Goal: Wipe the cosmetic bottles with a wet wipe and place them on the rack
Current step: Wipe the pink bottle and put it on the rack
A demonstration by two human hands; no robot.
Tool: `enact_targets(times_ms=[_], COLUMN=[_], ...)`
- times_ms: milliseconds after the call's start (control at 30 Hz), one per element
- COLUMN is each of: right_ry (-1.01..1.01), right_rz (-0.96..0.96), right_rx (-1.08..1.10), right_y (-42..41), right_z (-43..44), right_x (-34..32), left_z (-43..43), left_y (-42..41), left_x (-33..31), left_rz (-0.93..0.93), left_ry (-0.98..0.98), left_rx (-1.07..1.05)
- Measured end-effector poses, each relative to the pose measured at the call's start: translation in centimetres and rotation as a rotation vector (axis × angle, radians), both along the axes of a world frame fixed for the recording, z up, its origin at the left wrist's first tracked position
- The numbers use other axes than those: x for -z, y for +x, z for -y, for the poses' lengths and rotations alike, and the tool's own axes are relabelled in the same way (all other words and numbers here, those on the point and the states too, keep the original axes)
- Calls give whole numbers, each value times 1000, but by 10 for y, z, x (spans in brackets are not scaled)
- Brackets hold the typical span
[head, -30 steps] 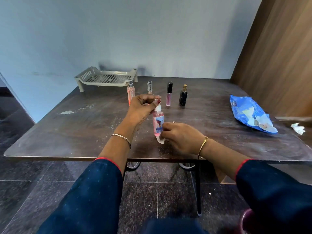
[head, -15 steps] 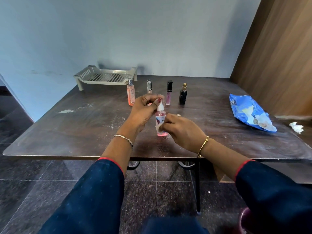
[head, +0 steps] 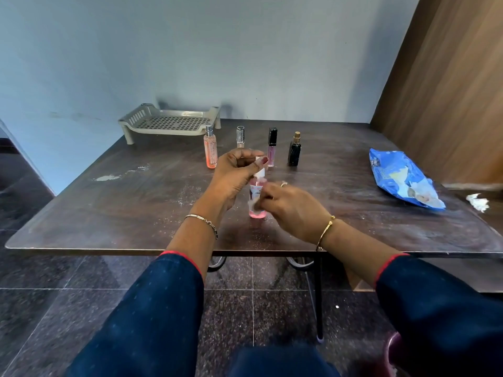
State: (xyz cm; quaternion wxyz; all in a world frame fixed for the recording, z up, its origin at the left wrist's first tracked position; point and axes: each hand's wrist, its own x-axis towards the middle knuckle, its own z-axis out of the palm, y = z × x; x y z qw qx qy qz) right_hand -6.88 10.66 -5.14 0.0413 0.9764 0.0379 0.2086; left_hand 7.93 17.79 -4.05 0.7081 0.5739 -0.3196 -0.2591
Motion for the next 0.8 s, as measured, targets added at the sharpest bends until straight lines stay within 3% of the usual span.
enact_targets(times_ms=[200,400,500,733,800], right_ry=[-41,293,347,123,94], right_rz=[-176,174,270,-54,-70], right_rx=[-72,49,91,-25,-28], right_y=[-4,12,12,-8,-6], right_z=[1,13,8,10,14], right_x=[3,-16,-11,4,0], left_z=[-4,-7,-6,-4,-5], left_y=[6,7,4,4,4], left_x=[2,3,6,8,5], left_rz=[-34,-50,-94,-112,-76], left_ry=[56,-3,-37,-30,4], left_rx=[-5,4,17,35,59])
